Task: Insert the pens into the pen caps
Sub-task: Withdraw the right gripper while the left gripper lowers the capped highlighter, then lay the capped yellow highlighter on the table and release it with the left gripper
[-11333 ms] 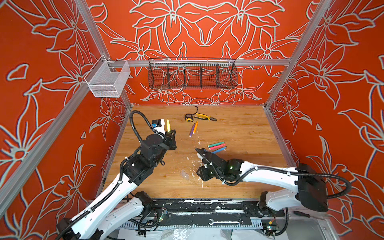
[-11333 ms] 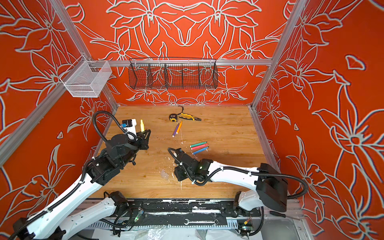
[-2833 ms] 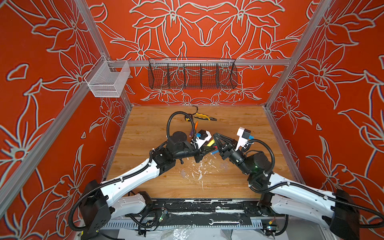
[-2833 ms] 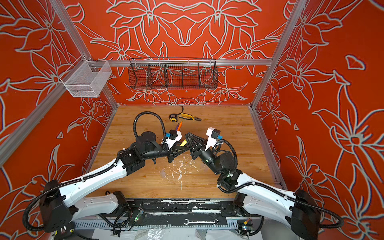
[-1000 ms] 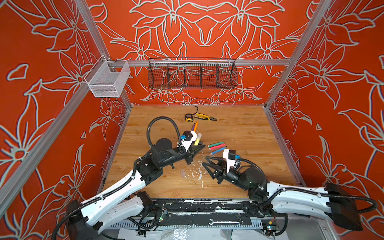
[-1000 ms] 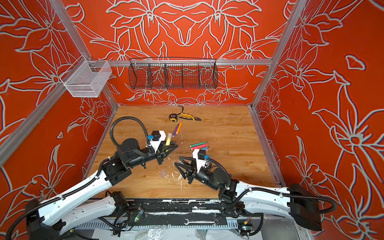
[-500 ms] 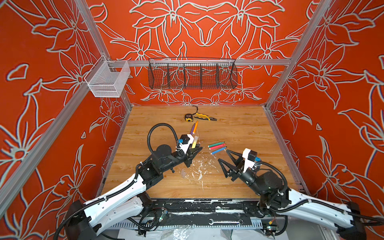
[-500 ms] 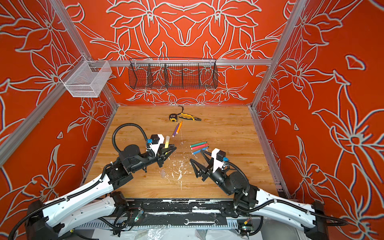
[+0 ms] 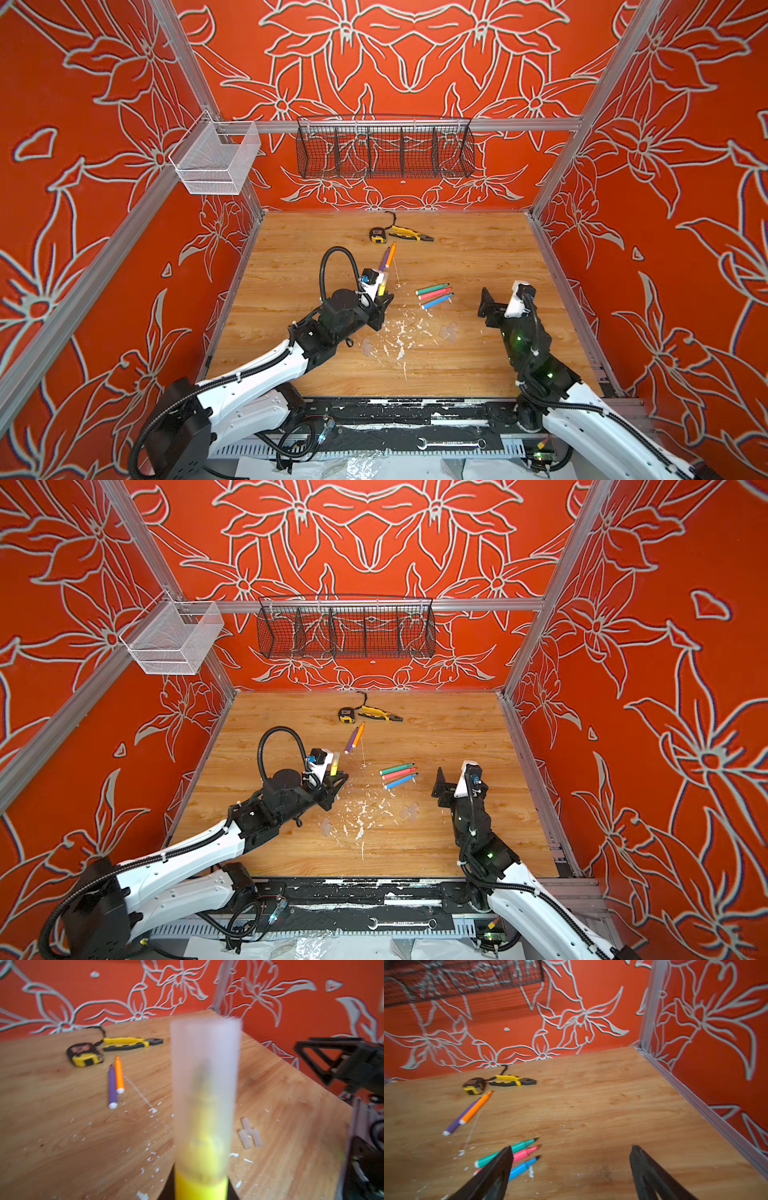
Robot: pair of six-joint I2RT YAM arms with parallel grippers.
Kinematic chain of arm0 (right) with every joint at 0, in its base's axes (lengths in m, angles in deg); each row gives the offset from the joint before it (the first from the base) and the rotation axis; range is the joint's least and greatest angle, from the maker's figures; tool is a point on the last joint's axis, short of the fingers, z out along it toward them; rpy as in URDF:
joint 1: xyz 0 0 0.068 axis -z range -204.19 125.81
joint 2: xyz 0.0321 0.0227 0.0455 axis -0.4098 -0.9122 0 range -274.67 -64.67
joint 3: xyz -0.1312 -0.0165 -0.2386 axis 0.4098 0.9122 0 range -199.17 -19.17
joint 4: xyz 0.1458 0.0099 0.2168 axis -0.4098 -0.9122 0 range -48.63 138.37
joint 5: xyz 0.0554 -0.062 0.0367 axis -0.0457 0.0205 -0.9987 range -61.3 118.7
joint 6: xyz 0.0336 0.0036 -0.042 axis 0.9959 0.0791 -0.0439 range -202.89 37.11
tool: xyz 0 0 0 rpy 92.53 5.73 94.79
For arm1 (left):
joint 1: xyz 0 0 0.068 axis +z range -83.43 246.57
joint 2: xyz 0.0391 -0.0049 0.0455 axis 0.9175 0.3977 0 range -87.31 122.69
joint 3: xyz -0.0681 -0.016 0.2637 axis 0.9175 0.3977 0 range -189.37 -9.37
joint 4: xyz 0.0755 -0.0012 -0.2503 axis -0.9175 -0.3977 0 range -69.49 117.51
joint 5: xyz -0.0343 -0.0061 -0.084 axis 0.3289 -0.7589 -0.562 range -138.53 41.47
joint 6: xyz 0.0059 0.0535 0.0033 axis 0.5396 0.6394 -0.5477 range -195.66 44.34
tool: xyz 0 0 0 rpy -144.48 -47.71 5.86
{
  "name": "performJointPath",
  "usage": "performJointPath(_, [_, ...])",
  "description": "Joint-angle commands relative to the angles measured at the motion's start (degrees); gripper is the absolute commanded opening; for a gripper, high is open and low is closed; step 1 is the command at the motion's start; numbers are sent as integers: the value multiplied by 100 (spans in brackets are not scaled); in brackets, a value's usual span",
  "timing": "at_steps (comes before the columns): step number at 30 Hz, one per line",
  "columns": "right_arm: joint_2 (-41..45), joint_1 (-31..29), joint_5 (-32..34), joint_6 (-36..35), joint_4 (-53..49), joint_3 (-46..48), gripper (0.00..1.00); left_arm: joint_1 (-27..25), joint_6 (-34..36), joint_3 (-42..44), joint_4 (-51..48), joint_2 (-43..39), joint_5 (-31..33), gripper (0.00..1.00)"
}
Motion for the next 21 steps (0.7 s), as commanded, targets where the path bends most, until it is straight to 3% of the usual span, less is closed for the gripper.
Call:
performJointPath(1, [-262, 437, -258, 475, -242, -93, 89, 843, -923, -214, -656, 514, -61, 0])
performJointPath(4, [-495, 675, -376, 523, -123, -142, 90, 1372, -1455, -489, -1342, 1088, 64, 0])
performJointPath(9, [-1175, 913, -266, 550, 219, -363, 90, 1556, -1966, -1089, -2215, 2145, 487, 0])
performJointPath(16, [-2265, 1061, -658, 684, 140, -861, 85, 1698, -2013, -1765, -2819, 3292, 790, 0])
performJointPath(21, [-2095, 1063, -924, 646, 189, -754, 83, 1821, -2004, -2277, -2969, 3905, 770, 0])
